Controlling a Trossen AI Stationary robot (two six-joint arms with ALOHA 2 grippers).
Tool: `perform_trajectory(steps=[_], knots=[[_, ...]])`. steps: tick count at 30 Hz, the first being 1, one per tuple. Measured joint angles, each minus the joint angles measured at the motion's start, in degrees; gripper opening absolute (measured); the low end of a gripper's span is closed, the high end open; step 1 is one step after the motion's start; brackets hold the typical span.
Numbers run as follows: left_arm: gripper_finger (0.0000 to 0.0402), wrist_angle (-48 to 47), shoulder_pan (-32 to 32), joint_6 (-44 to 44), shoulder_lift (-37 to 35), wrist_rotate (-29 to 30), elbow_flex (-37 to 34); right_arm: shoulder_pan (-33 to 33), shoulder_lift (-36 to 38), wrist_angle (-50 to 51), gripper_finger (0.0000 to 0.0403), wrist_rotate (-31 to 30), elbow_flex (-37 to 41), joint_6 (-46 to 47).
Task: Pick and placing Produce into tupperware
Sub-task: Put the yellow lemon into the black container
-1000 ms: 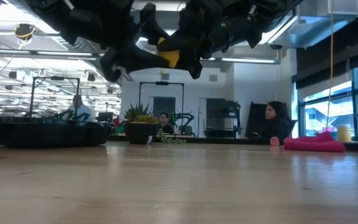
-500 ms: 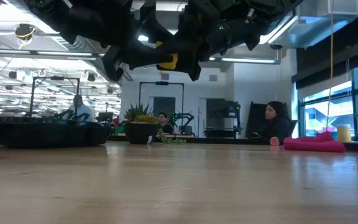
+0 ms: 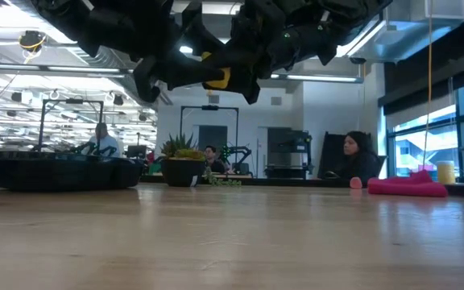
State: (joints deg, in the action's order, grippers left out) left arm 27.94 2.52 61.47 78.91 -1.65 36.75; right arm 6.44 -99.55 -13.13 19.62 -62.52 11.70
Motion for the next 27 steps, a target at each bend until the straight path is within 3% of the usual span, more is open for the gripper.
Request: perform_trajectory(steps=[16,27], knots=[[0.0241,0.0,0.0,-2.4,0.0,1.1,0.0,0.0,0.0,0.0,0.0205,1.6,0.0,0.0],[0.0219,0.0,0.1,-3.5,-0.1,1.4,0.0,-0.4,0.0,-0.8,0.0205,3.6,-1.0,-0.2]])
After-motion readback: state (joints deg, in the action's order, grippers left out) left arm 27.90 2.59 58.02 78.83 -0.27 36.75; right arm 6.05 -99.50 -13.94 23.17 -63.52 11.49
